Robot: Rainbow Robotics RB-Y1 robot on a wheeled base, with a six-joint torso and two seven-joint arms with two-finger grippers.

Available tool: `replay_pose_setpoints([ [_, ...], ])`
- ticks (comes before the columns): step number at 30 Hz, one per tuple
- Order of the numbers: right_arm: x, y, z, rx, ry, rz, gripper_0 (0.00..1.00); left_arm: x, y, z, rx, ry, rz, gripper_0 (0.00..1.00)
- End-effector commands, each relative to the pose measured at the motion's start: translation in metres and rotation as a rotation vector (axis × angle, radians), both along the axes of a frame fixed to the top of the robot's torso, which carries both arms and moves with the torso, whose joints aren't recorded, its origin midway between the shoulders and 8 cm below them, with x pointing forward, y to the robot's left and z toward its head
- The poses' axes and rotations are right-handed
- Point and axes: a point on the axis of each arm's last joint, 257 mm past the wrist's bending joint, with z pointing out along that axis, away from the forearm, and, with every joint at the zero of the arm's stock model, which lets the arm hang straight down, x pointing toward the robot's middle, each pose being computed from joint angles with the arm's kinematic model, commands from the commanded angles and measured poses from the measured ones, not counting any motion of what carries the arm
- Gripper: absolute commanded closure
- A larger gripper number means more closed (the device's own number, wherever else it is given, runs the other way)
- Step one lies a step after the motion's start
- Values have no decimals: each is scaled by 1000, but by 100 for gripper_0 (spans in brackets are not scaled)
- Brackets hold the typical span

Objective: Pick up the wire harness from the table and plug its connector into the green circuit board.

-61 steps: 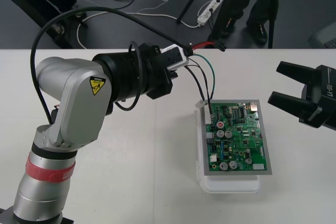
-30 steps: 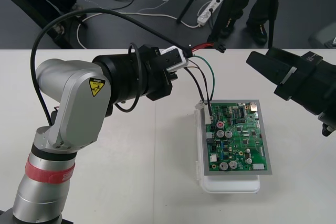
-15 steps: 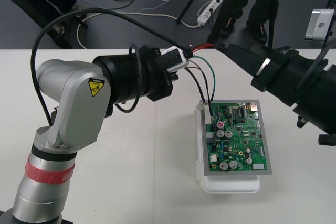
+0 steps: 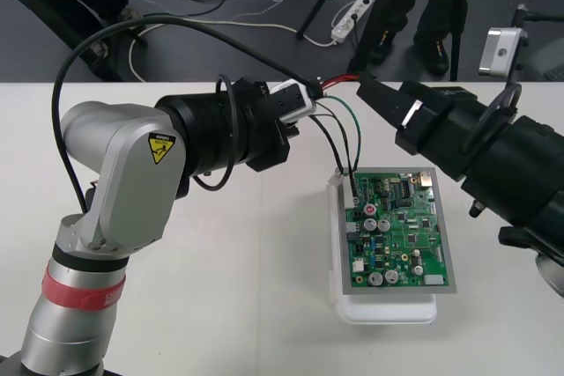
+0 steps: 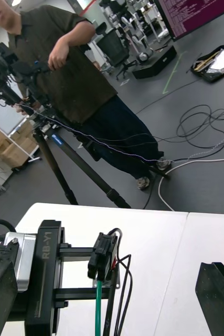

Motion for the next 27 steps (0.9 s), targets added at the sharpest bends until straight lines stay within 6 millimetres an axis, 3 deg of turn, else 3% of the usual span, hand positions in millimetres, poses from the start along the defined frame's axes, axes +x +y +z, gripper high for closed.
replay_pose_setpoints([
  [1, -1, 19, 11, 32, -7, 21, 0, -3, -5, 21, -60, -39, 6, 99],
  [10, 7, 31, 6, 27, 20, -9, 0, -3, -6, 21, -66, -34, 7, 99],
  [27, 12, 32, 4, 58, 58, -21, 0, -4, -6, 21, -72, -30, 7, 99],
])
